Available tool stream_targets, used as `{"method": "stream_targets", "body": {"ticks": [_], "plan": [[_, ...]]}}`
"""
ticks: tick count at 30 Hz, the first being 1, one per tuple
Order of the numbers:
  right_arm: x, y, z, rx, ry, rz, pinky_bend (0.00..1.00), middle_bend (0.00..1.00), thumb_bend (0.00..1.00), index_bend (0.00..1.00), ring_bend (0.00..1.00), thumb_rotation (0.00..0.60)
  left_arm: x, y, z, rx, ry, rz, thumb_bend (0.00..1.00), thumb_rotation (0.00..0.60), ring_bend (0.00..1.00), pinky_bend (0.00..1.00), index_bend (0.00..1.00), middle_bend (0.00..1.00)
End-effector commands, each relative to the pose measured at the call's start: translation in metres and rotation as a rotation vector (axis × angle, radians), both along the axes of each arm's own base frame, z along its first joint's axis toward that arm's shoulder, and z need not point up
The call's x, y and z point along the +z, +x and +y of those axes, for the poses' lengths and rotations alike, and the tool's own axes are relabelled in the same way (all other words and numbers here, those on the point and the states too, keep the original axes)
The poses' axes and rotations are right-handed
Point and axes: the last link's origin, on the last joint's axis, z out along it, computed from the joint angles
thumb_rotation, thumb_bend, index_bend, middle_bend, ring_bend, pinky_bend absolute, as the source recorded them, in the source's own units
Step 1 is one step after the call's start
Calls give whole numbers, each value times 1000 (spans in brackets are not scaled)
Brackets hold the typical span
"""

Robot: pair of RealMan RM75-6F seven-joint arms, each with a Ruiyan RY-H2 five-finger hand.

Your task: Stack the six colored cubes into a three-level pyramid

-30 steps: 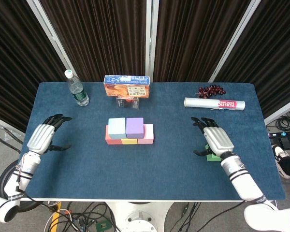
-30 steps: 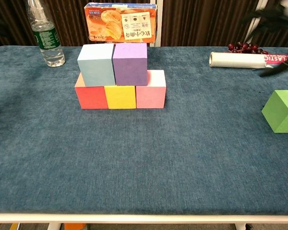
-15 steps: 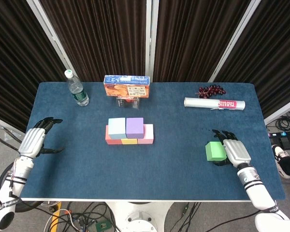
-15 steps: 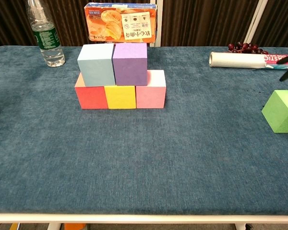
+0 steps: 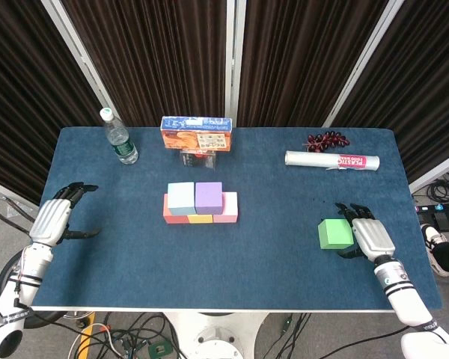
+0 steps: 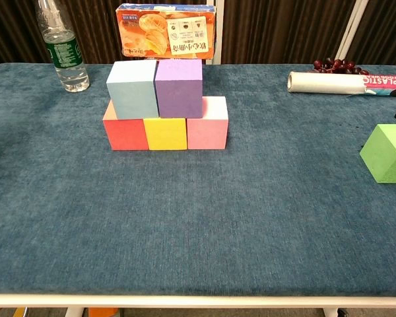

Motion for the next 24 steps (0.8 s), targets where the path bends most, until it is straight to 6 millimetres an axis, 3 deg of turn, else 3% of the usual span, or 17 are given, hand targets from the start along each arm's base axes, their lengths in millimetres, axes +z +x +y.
{"method": "stream_targets", "body": {"ticks": [1,6,10,13,16,24], "plan": [[-5,-4,1,8,6,6,0,245,81,0,0,600,0,0,0,3,0,-2,78,600,108,157,187,203],[-6,-5,2,25,-3,19,0,346,144,0,11,600,1,1,0,4,5,-6,77,600,107,157,188,203],[6,13,-2,69,-41,-44,0,401,170,0,54,600,1,1,0,7,8,-9,76,600,107,157,187,203],[18,38,-8,123,-44,-108,0,410,170,0,66,600,0,1,-1,4,6,2,76,600,107,157,187,203],[27,79,-21,191,-17,-199,0,411,170,0,66,600,-2,1,-1,0,4,30,76,600,107,157,188,203],[31,174,-55,279,119,-353,0,404,170,0,66,600,-10,3,-6,-8,-2,78,77,600,107,157,187,203]]}}
